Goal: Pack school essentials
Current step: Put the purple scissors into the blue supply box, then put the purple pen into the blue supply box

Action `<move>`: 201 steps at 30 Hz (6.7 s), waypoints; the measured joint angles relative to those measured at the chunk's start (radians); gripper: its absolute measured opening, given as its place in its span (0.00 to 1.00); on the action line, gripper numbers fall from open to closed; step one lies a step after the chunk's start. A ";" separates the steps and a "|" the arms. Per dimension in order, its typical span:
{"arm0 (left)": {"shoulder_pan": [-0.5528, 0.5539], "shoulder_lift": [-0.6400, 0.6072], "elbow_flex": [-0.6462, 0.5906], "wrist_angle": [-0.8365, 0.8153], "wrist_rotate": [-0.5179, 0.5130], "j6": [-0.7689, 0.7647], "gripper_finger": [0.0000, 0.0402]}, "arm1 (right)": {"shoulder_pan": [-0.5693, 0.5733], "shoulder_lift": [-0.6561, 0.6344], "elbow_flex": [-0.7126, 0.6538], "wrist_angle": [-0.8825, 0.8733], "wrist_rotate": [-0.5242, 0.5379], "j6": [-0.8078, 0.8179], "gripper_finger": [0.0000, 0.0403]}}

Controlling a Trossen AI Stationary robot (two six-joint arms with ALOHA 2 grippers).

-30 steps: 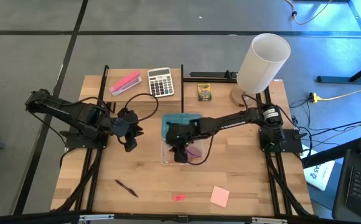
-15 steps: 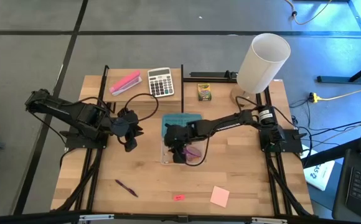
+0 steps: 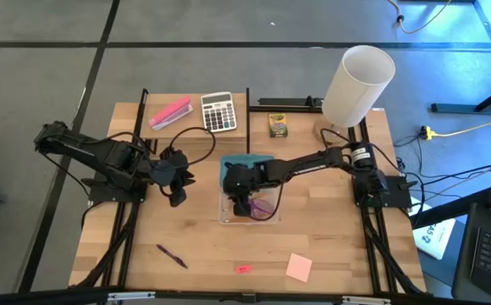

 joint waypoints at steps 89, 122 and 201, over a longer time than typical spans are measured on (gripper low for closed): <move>-0.544 0.370 -0.001 0.061 0.261 -0.031 0.19 | -0.043 -0.721 -0.178 -0.426 -0.047 0.078 0.29; -0.668 0.704 -0.001 0.208 0.216 -0.088 0.19 | -0.043 -0.721 -0.178 -0.360 -0.182 0.025 0.29; -0.715 0.756 -0.053 0.273 0.163 -0.346 0.19 | -0.044 -0.720 -0.178 -0.338 -0.182 0.026 0.29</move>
